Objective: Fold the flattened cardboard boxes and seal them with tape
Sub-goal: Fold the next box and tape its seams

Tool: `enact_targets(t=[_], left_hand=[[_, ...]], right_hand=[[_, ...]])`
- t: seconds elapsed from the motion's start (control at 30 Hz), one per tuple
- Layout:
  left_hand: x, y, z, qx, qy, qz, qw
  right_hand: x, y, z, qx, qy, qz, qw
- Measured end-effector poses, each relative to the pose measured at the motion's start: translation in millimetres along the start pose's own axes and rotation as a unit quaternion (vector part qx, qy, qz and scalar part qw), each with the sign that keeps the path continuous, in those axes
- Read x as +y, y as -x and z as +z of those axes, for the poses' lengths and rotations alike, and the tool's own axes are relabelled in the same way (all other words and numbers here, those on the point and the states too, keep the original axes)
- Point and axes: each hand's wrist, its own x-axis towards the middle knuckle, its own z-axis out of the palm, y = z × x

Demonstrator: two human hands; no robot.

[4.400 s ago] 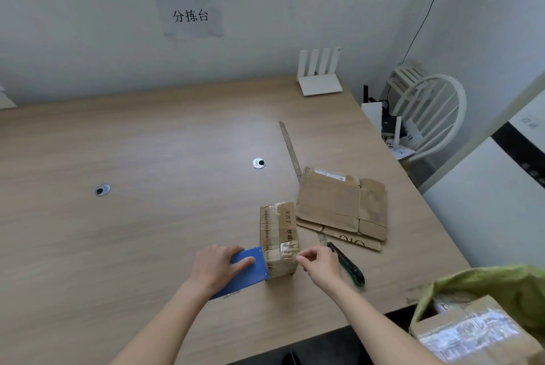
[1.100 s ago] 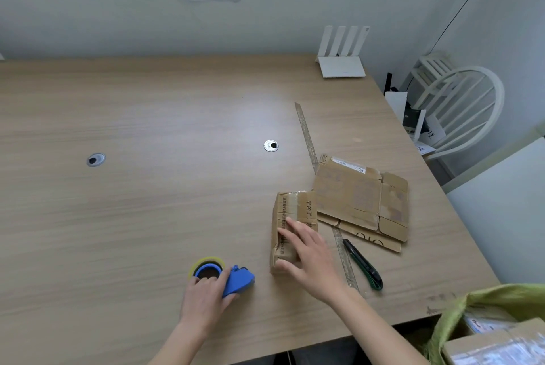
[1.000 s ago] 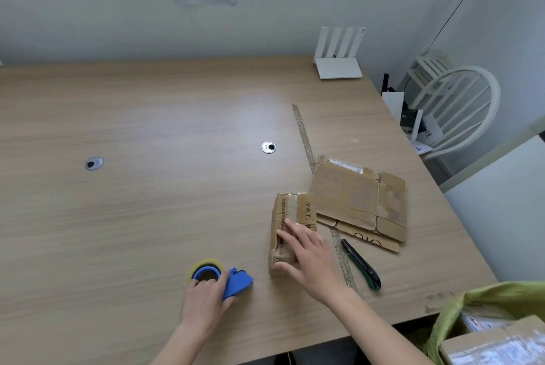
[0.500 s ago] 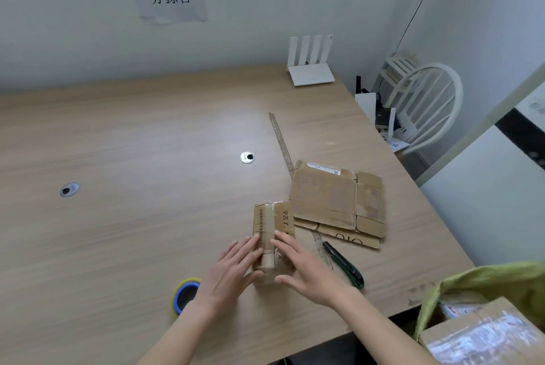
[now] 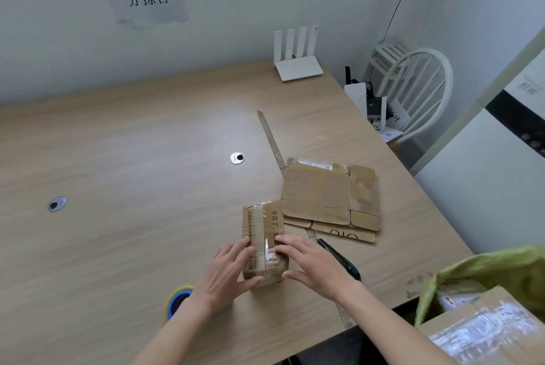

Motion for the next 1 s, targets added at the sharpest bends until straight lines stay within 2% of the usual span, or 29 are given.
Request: enact_targets(t=[0.17,0.3,0.57,0.77,1.0], left_hand=[[7.5,-3.8,-3.9,-0.013,-0.004,0.022,1.0],[6.7,-1.7,-3.0,-0.027,0.011,0.004,1.0],[12.4,-7.9,-6.0,-0.05,0.018,-0.003,0.999],[12.2,-8.4,-13.9,-0.061,0.033,-0.011,0.998],[16.4,-8.3,-12.0,-0.076,0.044,-0.031,0.996]], right_hand=[[1.5,7.7,4.1,0.032,-0.03,0.023,0.999],[2.0,3.5,-3.0,0.006,-0.064,0.02,0.998],[7.5,-10.6,-14.0,0.013,-0.034,0.015,0.999],[8.7,-13.8,-25.7,-0.034,-0.055,0.012,0.998],[9.4,-14.7,-14.5,0.001,-0.039,0.019,0.999]])
